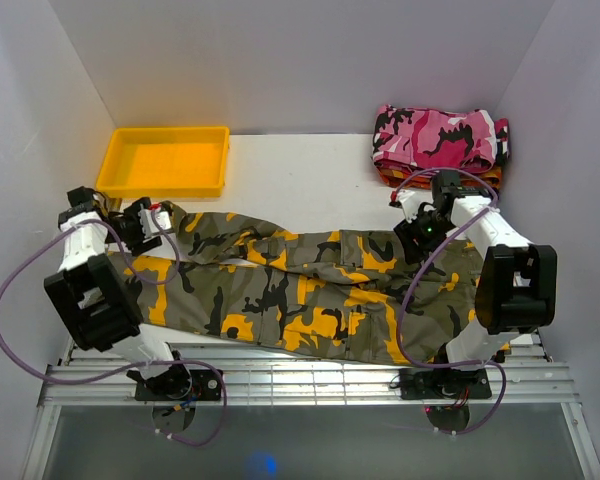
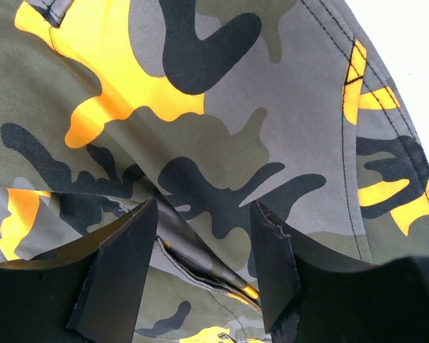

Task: Fold and stack the trousers
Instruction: Flatten the trousers out

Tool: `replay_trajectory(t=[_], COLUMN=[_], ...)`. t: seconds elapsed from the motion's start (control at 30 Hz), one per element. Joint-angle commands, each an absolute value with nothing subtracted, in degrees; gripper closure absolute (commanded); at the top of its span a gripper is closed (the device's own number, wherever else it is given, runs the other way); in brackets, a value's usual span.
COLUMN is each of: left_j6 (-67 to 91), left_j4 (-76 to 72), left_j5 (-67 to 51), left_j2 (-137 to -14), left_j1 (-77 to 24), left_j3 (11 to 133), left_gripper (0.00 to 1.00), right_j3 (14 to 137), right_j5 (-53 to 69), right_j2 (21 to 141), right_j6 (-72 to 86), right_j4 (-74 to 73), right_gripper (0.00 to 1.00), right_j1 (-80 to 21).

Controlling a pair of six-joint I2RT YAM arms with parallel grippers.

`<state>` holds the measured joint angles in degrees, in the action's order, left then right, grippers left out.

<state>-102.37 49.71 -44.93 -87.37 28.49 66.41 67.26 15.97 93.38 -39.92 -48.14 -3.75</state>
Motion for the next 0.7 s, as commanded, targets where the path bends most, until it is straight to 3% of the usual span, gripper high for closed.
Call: replay_trajectory(t=[0.0,0.33,0.5,0.67], left_j6=[-153.28,-153.54,-153.46,-153.37], left_j4=[55.93,30.43,29.79,33.65], left_j5=[-54.66,-56.16,-52.22,-47.73], left_j2=[-94.03,-103.62,-106.43,-108.1], left_j1=[27.26,19.69,18.02,17.49], left_j3=[70.75,66.98,68.73,69.7], left_gripper=[0.22,0.22,0.24,0.5], right_j3=[69.0,67.33,67.85,68.99], right_j5=[15.91,12.74,13.45,14.06], right_j2=[93.86,96.86,97.29,97.82], right_j6=[-41.04,-43.07,-43.15,-42.98], right_j4=[-49.66,-49.48,-49.75,-50.19], right_gripper=[0.39,0.41,0.41,0.42], right_j1=[-3.43,-0.79,1.93,2.37])
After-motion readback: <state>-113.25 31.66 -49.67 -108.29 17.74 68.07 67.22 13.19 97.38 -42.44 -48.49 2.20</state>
